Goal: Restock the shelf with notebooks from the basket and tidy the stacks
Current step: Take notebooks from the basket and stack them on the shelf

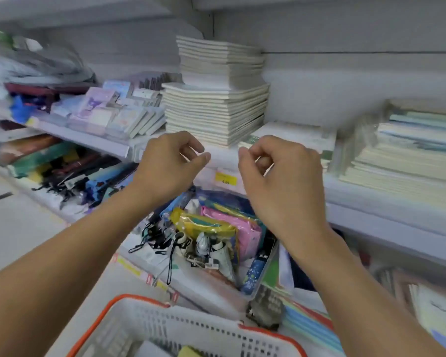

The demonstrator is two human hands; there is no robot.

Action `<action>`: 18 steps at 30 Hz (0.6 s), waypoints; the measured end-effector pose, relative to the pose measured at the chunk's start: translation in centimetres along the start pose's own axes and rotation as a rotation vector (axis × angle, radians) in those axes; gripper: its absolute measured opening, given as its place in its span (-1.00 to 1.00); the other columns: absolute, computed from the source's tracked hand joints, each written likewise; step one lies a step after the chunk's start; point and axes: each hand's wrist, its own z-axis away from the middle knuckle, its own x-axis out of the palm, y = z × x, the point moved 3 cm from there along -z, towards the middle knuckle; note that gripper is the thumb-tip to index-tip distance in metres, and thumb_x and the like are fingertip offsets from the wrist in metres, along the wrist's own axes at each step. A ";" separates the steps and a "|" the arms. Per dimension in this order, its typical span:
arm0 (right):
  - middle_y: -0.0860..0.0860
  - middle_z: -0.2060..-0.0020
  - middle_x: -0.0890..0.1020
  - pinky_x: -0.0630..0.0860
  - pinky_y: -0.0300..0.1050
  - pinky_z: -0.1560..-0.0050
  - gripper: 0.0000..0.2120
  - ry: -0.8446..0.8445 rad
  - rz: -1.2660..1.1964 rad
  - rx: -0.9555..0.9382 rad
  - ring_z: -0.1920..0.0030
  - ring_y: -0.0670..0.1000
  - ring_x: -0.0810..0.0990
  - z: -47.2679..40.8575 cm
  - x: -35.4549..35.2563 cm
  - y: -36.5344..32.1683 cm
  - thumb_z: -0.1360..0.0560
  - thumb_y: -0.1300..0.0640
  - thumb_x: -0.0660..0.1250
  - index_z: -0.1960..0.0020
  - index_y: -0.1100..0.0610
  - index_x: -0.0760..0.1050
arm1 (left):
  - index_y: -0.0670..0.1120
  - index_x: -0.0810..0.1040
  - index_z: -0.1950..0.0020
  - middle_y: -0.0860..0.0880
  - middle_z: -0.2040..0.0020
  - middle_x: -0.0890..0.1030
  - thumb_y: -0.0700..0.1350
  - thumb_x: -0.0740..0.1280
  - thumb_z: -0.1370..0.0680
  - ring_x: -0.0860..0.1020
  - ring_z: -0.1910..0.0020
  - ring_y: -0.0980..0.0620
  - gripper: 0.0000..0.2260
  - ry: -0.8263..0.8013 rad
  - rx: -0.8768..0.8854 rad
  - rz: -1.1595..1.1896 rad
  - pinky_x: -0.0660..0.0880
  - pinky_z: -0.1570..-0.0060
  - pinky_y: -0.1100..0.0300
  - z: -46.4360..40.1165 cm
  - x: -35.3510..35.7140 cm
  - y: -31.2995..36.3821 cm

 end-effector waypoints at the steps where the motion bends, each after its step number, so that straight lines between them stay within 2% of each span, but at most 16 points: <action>1: -0.09 0.53 0.49 0.40 -0.12 0.32 -0.69 -0.165 -0.090 0.015 0.43 -0.04 0.47 1.9 2.6 -0.5 -0.52 -0.03 0.32 0.37 0.02 0.48 | -0.04 0.63 0.12 0.06 0.29 0.64 0.00 0.43 -0.51 0.57 0.33 0.16 -0.88 -0.067 -0.044 -0.020 0.50 0.31 0.28 2.7 -0.3 -1.8; 3: -0.04 0.55 0.48 0.38 -0.12 0.35 -0.65 -0.600 -0.129 0.067 0.48 -0.08 0.43 6.9 8.4 -0.4 -0.51 0.00 0.38 0.42 0.07 0.47 | -0.08 0.65 0.14 -0.01 0.28 0.67 -0.02 0.43 -0.51 0.61 0.29 0.09 -0.87 -0.241 -0.178 -0.083 0.55 0.20 0.13 8.1 -0.4 -5.9; 5: 0.04 0.44 0.60 0.48 -0.10 0.36 -0.75 -1.016 -0.155 0.200 0.42 -0.02 0.59 13.2 13.3 0.8 -0.49 0.04 0.46 0.27 0.19 0.61 | -0.10 0.67 0.10 -0.09 0.20 0.69 -0.02 0.42 -0.52 0.62 0.23 -0.02 -0.84 -0.421 -0.345 -0.121 0.56 0.15 0.08 13.5 -0.6 -9.7; 6: 0.05 0.37 0.63 0.51 -0.09 0.32 -0.77 -1.174 -0.125 0.243 0.34 0.03 0.63 16.6 15.1 1.6 -0.47 0.02 0.48 0.15 0.21 0.65 | -0.10 0.67 0.08 -0.11 0.16 0.69 0.00 0.41 -0.52 0.61 0.22 -0.03 -0.82 -0.516 -0.424 -0.139 0.55 0.17 0.13 16.2 -0.8 -11.4; 8: 0.00 0.20 0.61 0.44 -0.12 0.19 -0.64 -1.437 0.026 0.243 0.16 0.05 0.60 23.6 17.8 3.6 -0.44 -0.09 0.51 -0.04 0.17 0.62 | -0.11 0.66 0.03 -0.12 0.08 0.70 0.03 0.37 -0.54 0.63 0.17 -0.04 -0.78 -0.697 -0.534 -0.179 0.51 0.19 0.21 21.1 -1.0 -14.1; 10: 0.10 0.10 0.59 0.47 -0.11 0.12 -0.53 -1.644 0.203 0.255 0.08 0.10 0.58 30.1 18.7 5.4 -0.39 -0.19 0.51 -0.09 0.14 0.56 | -0.16 0.64 -0.08 -0.13 -0.05 0.67 0.07 0.31 -0.58 0.62 0.00 -0.08 -0.69 -0.892 -0.557 -0.305 0.53 0.04 0.14 24.7 -0.5 -15.6; 11: 0.15 0.03 0.60 0.52 -0.05 0.06 -0.43 -1.701 0.318 0.259 0.04 0.13 0.60 32.8 18.7 6.4 -0.37 -0.23 0.51 -0.16 0.15 0.53 | -0.15 0.62 -0.14 -0.11 -0.12 0.64 0.10 0.29 -0.59 0.59 -0.08 -0.09 -0.66 -0.953 -0.535 -0.361 0.52 -0.07 0.10 25.9 -0.3 -15.8; 13: 0.21 -0.18 0.53 0.51 -0.02 -0.03 -0.19 -1.738 0.509 0.274 -0.07 0.14 0.58 36.7 18.3 8.7 -0.33 -0.30 0.51 -0.33 0.23 0.38 | -0.09 0.60 -0.17 -0.08 -0.12 0.62 0.14 0.25 -0.60 0.57 -0.09 -0.09 -0.65 -0.953 -0.501 -0.312 0.50 -0.16 0.03 27.1 0.1 -15.6; 15: 0.20 -0.50 0.24 0.46 0.06 -0.23 0.20 -1.715 0.581 0.391 -0.37 0.19 0.42 39.1 17.7 10.6 -0.26 -0.34 0.53 -0.57 0.27 0.01 | -0.10 0.58 -0.18 -0.08 -0.07 0.62 0.16 0.20 -0.62 0.57 -0.07 -0.10 -0.62 -0.951 -0.465 -0.310 0.50 -0.15 -0.03 28.0 0.1 -15.6; 16: 0.18 -0.57 0.06 0.39 0.12 -0.35 0.30 -1.693 0.599 0.457 -0.48 0.21 0.27 39.8 17.4 11.1 -0.24 -0.34 0.54 -0.60 0.25 -0.16 | -0.11 0.56 -0.19 -0.07 -0.08 0.60 0.16 0.17 -0.62 0.55 -0.09 -0.10 -0.61 -0.992 -0.447 -0.355 0.49 -0.16 -0.03 28.6 0.0 -15.8; 18: 0.18 -0.59 -0.10 0.30 0.16 -0.43 0.37 -1.637 0.637 0.524 -0.55 0.22 0.11 40.9 17.0 11.9 -0.21 -0.33 0.57 -0.60 0.23 -0.24 | -0.12 0.52 -0.12 -0.06 -0.06 0.56 0.19 0.14 -0.63 0.52 -0.04 -0.08 -0.60 -1.105 -0.436 -0.460 0.47 -0.09 0.05 30.0 -0.4 -17.1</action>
